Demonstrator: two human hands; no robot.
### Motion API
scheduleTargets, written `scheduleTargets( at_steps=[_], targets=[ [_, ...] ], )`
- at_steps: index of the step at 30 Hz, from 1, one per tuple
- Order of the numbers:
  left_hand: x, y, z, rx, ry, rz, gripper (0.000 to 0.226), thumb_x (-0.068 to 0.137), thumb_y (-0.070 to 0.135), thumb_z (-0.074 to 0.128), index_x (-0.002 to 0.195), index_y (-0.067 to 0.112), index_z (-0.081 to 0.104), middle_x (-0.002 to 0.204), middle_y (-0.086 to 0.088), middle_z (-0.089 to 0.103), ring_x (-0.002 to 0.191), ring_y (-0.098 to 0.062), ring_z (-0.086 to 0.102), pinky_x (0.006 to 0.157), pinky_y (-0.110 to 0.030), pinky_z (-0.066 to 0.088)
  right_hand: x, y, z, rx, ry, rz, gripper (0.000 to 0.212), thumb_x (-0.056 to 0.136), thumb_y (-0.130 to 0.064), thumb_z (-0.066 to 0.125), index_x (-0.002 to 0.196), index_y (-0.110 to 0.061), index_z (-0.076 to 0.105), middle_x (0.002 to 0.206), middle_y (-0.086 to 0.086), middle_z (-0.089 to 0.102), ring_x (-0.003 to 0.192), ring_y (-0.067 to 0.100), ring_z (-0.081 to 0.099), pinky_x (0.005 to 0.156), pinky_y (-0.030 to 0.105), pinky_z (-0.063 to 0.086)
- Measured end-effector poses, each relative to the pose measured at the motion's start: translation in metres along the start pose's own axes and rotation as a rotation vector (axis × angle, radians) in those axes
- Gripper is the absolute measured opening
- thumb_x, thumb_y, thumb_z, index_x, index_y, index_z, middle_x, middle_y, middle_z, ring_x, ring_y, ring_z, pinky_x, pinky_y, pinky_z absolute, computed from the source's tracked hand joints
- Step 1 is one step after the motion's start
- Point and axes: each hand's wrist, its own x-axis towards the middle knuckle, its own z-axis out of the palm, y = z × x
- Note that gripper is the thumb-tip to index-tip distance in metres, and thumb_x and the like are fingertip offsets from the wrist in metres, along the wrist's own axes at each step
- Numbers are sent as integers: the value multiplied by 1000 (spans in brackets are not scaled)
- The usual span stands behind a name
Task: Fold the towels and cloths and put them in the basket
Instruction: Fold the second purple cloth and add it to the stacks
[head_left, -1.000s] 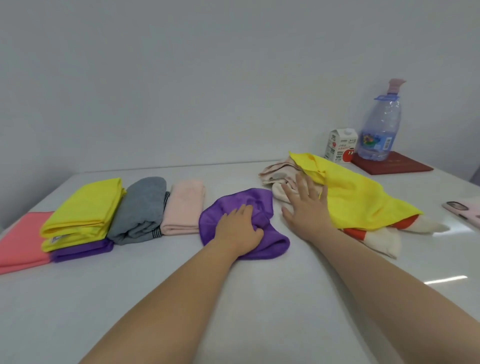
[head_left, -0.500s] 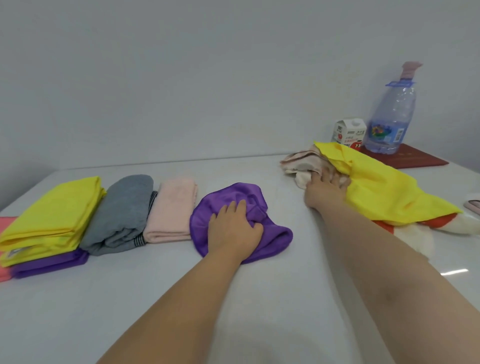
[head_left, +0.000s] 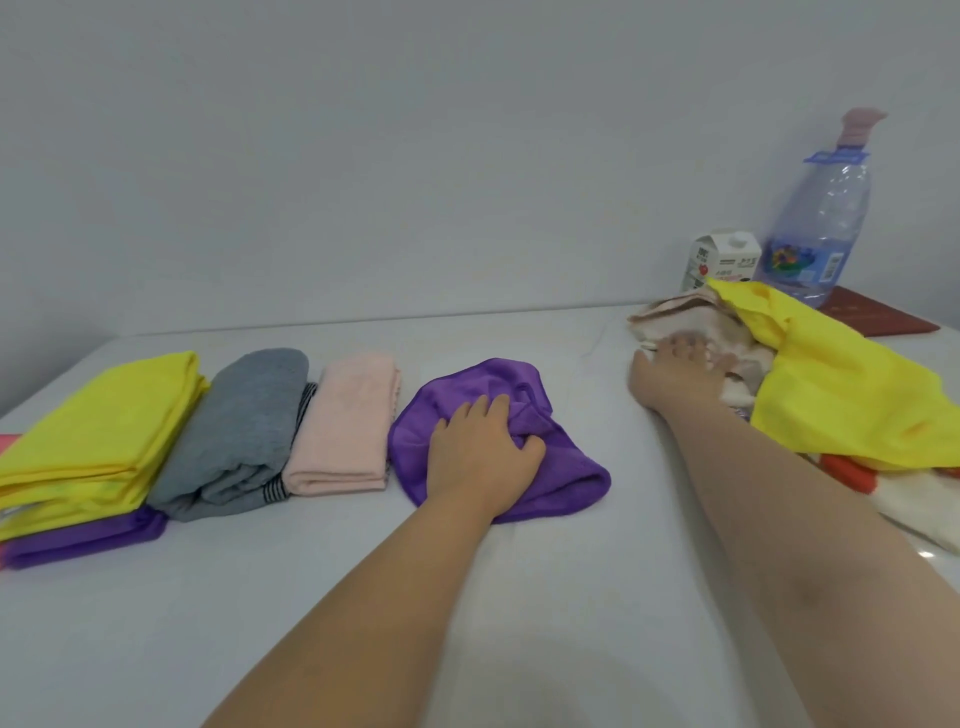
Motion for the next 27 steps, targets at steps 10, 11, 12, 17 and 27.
scheduleTargets(
  at_steps=[10, 11, 12, 17, 27],
  targets=[
    [17, 0, 6, -17, 22, 29, 31, 81, 42, 37, 98, 20, 51, 100, 3, 59, 97, -22, 53, 86, -40, 43, -4, -15, 0, -6, 252, -78, 58, 98, -38, 28, 144, -3, 32, 154, 18, 24, 143, 30, 17, 114, 50, 4],
    [17, 1, 6, -22, 19, 32, 30, 81, 41, 37, 97, 19, 51, 99, 3, 60, 96, -22, 54, 85, -40, 43, -9, -19, 0, 3, 248, -96, 57, 99, -37, 28, 145, -4, 31, 154, 18, 22, 143, 29, 16, 115, 49, 4],
    [16, 1, 5, -29, 17, 33, 29, 82, 41, 38, 97, 19, 51, 99, 2, 60, 96, -22, 54, 85, -40, 43, -16, -22, 0, 12, 240, -109, 57, 99, -37, 27, 145, -4, 31, 155, 18, 22, 144, 30, 15, 115, 48, 5],
    [6, 4, -2, 1, -34, 19, 56, 86, 39, 41, 138, 17, 41, 138, -2, 49, 123, -24, 47, 98, -40, 40, -59, -39, 0, 70, 214, -187, 52, 99, -34, 24, 135, 0, 41, 144, 21, 37, 136, 33, 29, 111, 47, 18],
    [-43, 11, -22, -145, -96, 18, 49, 87, 31, 46, 132, 11, 45, 134, -7, 52, 120, -29, 48, 94, -36, 40, -172, -31, -33, 1126, 27, -64, 32, 98, -23, 33, 102, -7, 60, 96, 8, 67, 100, 26, 60, 86, 34, 43]
  ],
)
